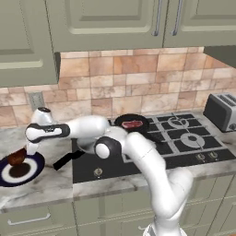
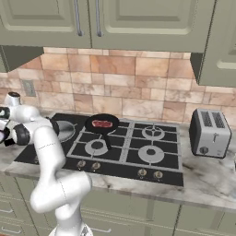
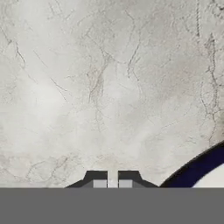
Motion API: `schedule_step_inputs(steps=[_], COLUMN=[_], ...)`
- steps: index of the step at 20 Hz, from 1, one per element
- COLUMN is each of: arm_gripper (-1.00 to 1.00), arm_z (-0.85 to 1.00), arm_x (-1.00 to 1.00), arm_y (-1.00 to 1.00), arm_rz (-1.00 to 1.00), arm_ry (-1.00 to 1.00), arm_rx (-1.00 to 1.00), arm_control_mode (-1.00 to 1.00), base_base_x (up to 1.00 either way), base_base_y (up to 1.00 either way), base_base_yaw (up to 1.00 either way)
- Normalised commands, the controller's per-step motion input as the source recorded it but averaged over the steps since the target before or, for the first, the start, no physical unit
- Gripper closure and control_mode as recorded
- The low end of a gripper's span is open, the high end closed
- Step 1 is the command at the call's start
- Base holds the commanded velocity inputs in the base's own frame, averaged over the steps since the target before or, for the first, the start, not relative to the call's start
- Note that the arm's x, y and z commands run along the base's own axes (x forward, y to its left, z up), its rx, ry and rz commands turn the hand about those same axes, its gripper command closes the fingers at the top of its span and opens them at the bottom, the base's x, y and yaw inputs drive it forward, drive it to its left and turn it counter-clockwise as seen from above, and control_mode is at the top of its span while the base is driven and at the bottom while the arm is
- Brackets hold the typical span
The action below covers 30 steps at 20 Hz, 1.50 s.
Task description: Place one of the steaks on the plate and the other in the bowl. Then place the bowl in the fridge.
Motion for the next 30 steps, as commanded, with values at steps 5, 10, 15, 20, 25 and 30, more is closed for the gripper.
schedule_step_inputs(steps=[5,10,15,20,25,30], arm_gripper=[-1.0,-1.0,-1.0,-1.0,-1.0,-1.0], arm_z=[0.97,0.04,-0.9,-0.86,-0.06,0.75], arm_x=[-0.58,-0.81,-0.5,-0.73,-0.86,-0.8], arm_y=[0.26,-0.74,-1.0,-1.0,-1.0,-1.0], arm_rz=[0.01,-0.09,-0.22,-0.15,-0.06,-0.1], arm_ry=[-0.04,0.0,0.15,0.08,-0.08,-0.25], arm_rx=[-0.03,0.06,0.18,0.38,0.46,0.37], arm_control_mode=[-1.0,-1.0,-1.0,-1.0,-1.0,-1.0], base_base_x=[0.0,0.0,0.0,0.0,0.0,0.0], base_base_y=[0.0,0.0,0.0,0.0,0.0,0.0], base_base_yaw=[0.0,0.0,0.0,0.0,0.0,0.0])
